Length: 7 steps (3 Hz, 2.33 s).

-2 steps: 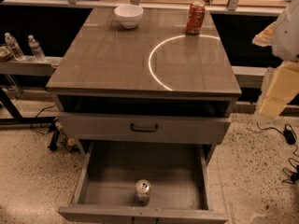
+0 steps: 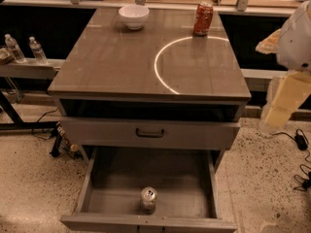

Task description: Pick 7up can from middle drawer and place on counter

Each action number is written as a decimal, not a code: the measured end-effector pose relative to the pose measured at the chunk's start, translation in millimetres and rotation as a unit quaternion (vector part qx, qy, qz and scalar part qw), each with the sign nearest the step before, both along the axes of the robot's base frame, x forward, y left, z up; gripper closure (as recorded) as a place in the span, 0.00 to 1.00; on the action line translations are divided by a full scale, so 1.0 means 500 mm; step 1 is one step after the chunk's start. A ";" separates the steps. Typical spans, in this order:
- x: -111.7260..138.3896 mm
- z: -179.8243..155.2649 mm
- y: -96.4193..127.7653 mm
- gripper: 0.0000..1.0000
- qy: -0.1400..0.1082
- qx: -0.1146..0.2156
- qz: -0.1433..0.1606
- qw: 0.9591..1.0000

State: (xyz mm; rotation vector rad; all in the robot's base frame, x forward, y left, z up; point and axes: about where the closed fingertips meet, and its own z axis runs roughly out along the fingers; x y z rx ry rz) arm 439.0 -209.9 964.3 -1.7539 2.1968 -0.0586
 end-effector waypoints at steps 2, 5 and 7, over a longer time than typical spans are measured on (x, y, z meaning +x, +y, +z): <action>-0.066 -0.211 0.013 0.00 0.065 0.056 0.044 0.995; -0.097 -0.411 0.094 0.00 0.087 0.149 0.073 0.982; -0.054 -0.544 0.175 0.00 0.049 0.206 0.045 0.976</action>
Offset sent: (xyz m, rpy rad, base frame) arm -0.0636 0.0072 -0.1928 0.2354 0.2184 0.1634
